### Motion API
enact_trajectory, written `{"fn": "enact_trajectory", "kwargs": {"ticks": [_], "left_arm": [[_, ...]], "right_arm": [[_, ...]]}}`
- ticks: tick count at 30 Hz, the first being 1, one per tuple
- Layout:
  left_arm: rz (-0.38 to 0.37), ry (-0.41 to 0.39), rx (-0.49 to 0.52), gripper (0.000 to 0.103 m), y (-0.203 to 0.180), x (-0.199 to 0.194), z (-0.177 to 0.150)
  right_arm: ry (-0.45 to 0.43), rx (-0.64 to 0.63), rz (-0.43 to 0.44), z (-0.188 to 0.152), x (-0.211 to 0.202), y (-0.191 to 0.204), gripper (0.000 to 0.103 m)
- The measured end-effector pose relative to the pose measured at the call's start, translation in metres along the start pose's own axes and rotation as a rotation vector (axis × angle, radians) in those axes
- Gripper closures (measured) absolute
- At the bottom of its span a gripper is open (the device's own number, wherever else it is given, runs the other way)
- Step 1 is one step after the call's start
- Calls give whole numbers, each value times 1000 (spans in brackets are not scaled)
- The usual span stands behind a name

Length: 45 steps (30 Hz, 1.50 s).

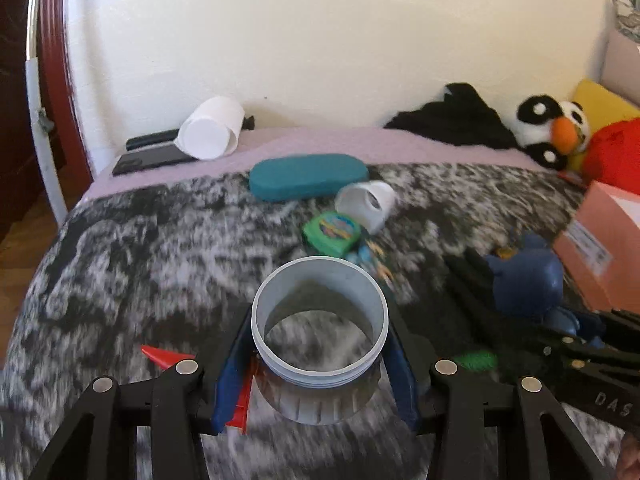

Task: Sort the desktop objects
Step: 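Grasp the grey jar with left tool while right tool grasps the blue figurine, then carry the grey jar and blue figurine into the pink box and release both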

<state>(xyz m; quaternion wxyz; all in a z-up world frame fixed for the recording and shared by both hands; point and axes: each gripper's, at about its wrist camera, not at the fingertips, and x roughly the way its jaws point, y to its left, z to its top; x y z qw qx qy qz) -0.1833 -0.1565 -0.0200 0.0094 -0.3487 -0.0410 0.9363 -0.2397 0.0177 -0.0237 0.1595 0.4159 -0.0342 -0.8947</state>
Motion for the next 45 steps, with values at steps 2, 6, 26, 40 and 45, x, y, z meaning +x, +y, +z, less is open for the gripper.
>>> {"fn": "enact_trajectory", "kwargs": {"ticks": [2, 6, 26, 40, 45], "left_arm": [[1, -7, 4, 51, -7, -13, -9], [-11, -30, 16, 51, -26, -40, -23], [-260, -118, 219, 51, -216, -104, -29], [-428, -139, 365, 50, -371, -107, -1], [-468, -129, 374, 51, -407, -92, 15]], "right_arm": [[-13, 0, 3, -15, -22, 0, 58], [-56, -7, 11, -38, -67, -1, 58], [-259, 63, -106, -92, -236, -96, 57], [-423, 294, -228, -108, -322, -223, 57], [-466, 374, -305, -103, -337, -266, 57]]}}
